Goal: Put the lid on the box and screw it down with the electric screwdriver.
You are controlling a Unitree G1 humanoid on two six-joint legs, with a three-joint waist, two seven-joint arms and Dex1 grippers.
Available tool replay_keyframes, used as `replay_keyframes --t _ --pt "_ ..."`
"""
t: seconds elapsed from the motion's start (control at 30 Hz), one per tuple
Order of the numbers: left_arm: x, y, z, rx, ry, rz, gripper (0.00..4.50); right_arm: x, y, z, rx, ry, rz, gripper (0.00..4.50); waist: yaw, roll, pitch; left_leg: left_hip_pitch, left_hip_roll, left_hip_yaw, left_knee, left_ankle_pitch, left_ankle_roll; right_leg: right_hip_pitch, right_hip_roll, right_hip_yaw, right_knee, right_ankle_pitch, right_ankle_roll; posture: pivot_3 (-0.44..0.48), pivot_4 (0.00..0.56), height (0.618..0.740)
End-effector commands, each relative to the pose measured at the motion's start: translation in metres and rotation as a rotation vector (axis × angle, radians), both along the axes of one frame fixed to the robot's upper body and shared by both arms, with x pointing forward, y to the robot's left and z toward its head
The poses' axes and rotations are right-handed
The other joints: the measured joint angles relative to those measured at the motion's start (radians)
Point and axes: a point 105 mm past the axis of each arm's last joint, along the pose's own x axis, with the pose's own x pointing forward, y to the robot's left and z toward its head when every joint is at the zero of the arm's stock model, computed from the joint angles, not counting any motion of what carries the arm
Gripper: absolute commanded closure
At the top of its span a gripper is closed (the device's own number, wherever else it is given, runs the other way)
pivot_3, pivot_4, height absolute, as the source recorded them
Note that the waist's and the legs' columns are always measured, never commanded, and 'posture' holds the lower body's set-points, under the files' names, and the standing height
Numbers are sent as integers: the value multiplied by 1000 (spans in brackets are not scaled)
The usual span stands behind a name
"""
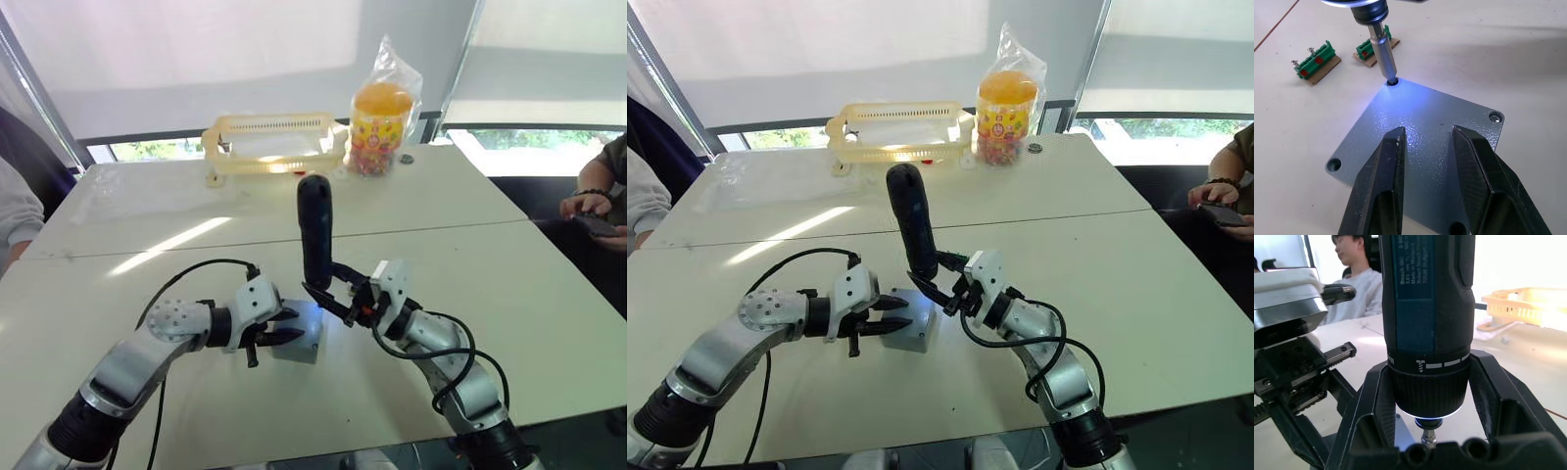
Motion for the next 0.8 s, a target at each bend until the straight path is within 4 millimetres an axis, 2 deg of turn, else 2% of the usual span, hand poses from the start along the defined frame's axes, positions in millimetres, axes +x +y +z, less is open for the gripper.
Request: replay_keyframes --t 0.03,0.17,0.3,0.47,0.57,0.67,0.73,0.8 --pt "-1 11 -29 85 87 44 2981 -11 -10 82 166 -157 2 2744 0 1 4 -1 0 0 0 0 0 -1 0 0 0 1 -2 0 150 740" --pt "-2 10 -30 82 92 42 2981 -18 -17 121 249 -142 36 2744 -1 1 6 -2 0 0 -2 0 0 -3 0 0 0 1 -2 0 150 740" --pt "1 9 -25 54 85 45 2981 -5 -34 132 297 -2 -14 2744 -1 1 6 -2 0 -1 -5 0 0 -3 1 -1 -2 1 -2 0 150 740" --pt "12 5 9 -70 61 55 2981 12 -71 117 202 316 -80 2744 0 -1 13 -3 0 1 -3 0 0 -3 -1 0 -3 2 -3 0 150 740" --pt "6 3 41 -137 41 -18 2981 12 -105 108 59 527 -104 2744 0 3 22 -16 -1 1 1 1 0 -12 -2 0 -4 3 -4 0 150 740" --pt "-2 4 63 -105 -2 -83 2981 14 -143 75 -82 799 -259 2744 0 2 26 -27 -1 2 0 1 1 -24 0 1 -4 7 2 0 150 740" --pt "-8 5 70 -72 -15 -113 2981 10 -156 59 -127 925 -298 2744 0 2 26 -34 0 -1 0 1 1 -32 2 -1 -4 9 6 0 150 740" --pt "-14 5 75 -53 -16 -135 2981 8 -167 49 -146 1004 -331 2744 -2 4 27 -34 0 0 -2 -1 3 -33 2 -1 -4 8 7 0 150 740"
